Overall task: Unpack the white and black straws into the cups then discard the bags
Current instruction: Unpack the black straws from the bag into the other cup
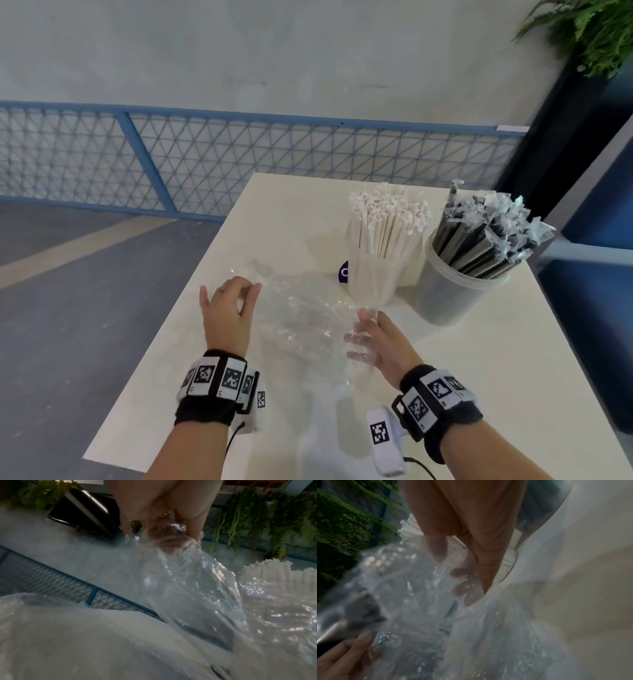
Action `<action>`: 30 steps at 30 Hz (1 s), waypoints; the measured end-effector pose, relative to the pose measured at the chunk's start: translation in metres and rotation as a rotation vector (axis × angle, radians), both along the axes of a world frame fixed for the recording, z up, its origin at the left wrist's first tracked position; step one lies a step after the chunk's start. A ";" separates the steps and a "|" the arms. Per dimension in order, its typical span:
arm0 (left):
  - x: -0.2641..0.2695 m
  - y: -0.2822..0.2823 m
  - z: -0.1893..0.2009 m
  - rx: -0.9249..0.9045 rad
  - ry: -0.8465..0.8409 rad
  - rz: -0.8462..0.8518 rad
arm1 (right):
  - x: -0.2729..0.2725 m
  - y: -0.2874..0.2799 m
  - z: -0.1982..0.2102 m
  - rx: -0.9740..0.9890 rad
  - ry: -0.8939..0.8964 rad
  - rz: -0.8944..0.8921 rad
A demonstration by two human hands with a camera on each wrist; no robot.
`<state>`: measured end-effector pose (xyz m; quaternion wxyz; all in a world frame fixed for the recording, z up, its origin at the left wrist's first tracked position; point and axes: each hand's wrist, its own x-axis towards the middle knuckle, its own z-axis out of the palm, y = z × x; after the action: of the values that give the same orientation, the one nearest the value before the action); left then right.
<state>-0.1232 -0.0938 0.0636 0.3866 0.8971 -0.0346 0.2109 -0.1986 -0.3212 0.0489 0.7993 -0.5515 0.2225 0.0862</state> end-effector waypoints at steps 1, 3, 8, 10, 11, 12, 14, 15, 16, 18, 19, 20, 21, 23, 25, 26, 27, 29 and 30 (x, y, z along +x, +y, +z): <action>0.004 0.006 0.001 -0.022 -0.018 0.017 | 0.002 0.001 0.000 -0.036 0.000 -0.018; 0.014 0.022 0.003 -0.073 -0.023 0.130 | 0.006 -0.002 -0.005 -0.118 0.018 -0.105; 0.023 0.047 -0.003 -0.034 0.086 0.112 | 0.015 -0.010 -0.010 -0.892 -0.099 -0.304; 0.021 0.046 -0.010 -0.033 0.144 0.031 | 0.017 0.007 0.002 -1.126 -0.406 -0.197; 0.019 0.045 -0.015 -0.040 0.165 -0.001 | 0.018 0.017 0.005 -1.202 -0.491 -0.059; 0.018 0.045 -0.020 -0.057 0.178 -0.030 | 0.019 0.027 0.003 -1.284 -0.496 0.109; 0.017 0.046 -0.030 -0.092 0.219 -0.067 | 0.023 0.044 -0.009 -1.449 -0.280 0.460; 0.018 0.046 -0.033 -0.098 0.253 -0.078 | 0.025 0.048 -0.017 -1.511 -0.131 0.611; 0.019 0.047 -0.035 -0.099 0.292 -0.089 | 0.026 0.051 -0.023 -1.540 -0.006 0.735; 0.023 0.050 -0.038 -0.084 0.376 -0.113 | 0.029 0.054 -0.034 -1.548 0.128 0.890; 0.026 0.049 -0.037 -0.073 0.413 -0.125 | 0.030 0.055 -0.038 -1.541 0.162 0.936; 0.028 0.048 -0.035 -0.059 0.452 -0.129 | 0.032 0.057 -0.041 -1.528 0.190 0.971; 0.031 0.043 -0.033 -0.042 0.492 -0.115 | 0.032 0.059 -0.043 -1.512 0.214 1.004; 0.035 0.032 -0.029 0.019 0.517 -0.060 | 0.032 0.062 -0.047 -1.481 0.239 1.066; 0.040 0.023 -0.031 0.066 0.452 -0.006 | 0.031 0.063 -0.050 -1.441 0.265 1.104; 0.044 0.020 -0.033 0.080 0.418 0.026 | 0.031 0.063 -0.051 -1.423 0.280 1.110; 0.048 0.020 -0.037 0.099 0.406 0.050 | 0.032 0.063 -0.053 -1.406 0.292 1.111; 0.055 0.024 -0.041 0.161 0.441 0.080 | 0.034 0.063 -0.055 -1.358 0.316 1.103; 0.057 0.026 -0.040 0.214 0.457 0.102 | 0.036 0.063 -0.056 -1.328 0.330 1.090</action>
<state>-0.0663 -0.0678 0.0231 0.2760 0.9579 0.0768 0.0173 -0.1626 -0.2581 -0.0067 0.1179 -0.9131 0.0448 0.3878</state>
